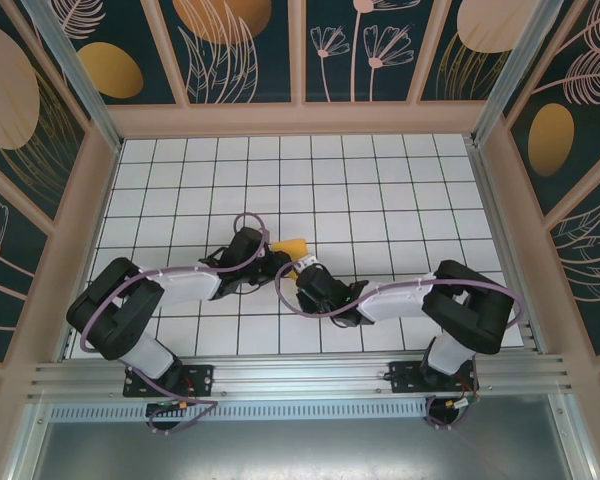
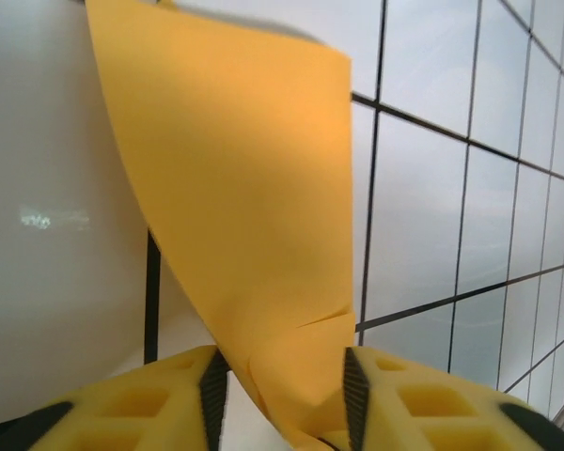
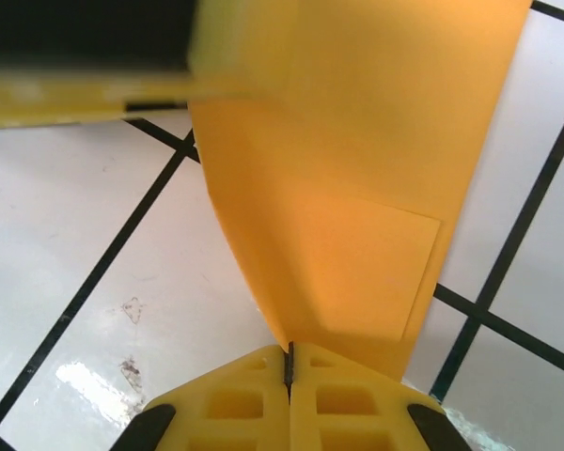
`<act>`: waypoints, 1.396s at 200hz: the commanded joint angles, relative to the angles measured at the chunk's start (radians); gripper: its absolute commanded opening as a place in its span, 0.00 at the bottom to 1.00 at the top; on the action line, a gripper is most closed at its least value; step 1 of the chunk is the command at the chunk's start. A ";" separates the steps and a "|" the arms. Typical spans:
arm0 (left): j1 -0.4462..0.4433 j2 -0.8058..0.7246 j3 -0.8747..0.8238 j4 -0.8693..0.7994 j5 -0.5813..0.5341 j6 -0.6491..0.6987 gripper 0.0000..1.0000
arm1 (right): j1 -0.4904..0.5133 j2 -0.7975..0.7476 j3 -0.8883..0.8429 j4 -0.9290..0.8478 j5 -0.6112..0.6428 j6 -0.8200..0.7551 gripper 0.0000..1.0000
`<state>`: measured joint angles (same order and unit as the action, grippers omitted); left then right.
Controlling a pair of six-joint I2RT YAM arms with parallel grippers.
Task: Fold a paper plane with a square sheet of paper (pick it up from the middle)
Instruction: Fold the wing for the fifth time at the center of the table.
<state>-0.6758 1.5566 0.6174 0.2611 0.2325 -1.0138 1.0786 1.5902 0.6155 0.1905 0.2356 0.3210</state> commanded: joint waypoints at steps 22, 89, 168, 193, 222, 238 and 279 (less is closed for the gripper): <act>-0.007 -0.035 0.030 -0.037 -0.033 0.021 0.50 | -0.066 -0.067 -0.111 0.186 -0.180 0.030 0.04; -0.006 0.012 0.045 -0.021 0.007 0.021 0.53 | -0.117 -0.080 -0.202 0.337 -0.283 0.050 0.04; -0.006 -0.079 0.013 0.013 -0.021 0.026 0.59 | -0.242 -0.088 -0.299 0.522 -0.480 0.209 0.03; -0.007 -0.086 -0.001 0.044 -0.013 0.025 0.57 | -0.283 -0.070 -0.307 0.561 -0.553 0.261 0.03; -0.007 -0.078 -0.010 0.075 0.011 0.022 0.56 | -0.321 -0.051 -0.329 0.639 -0.625 0.319 0.03; -0.007 -0.069 -0.004 0.080 0.023 0.020 0.56 | -0.333 -0.040 -0.326 0.634 -0.640 0.336 0.03; -0.007 -0.021 0.017 0.137 0.096 0.029 0.45 | -0.371 -0.006 -0.332 0.660 -0.673 0.407 0.02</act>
<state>-0.6758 1.4994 0.6189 0.3325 0.2695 -1.0008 0.7319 1.5528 0.2996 0.7765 -0.3805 0.6575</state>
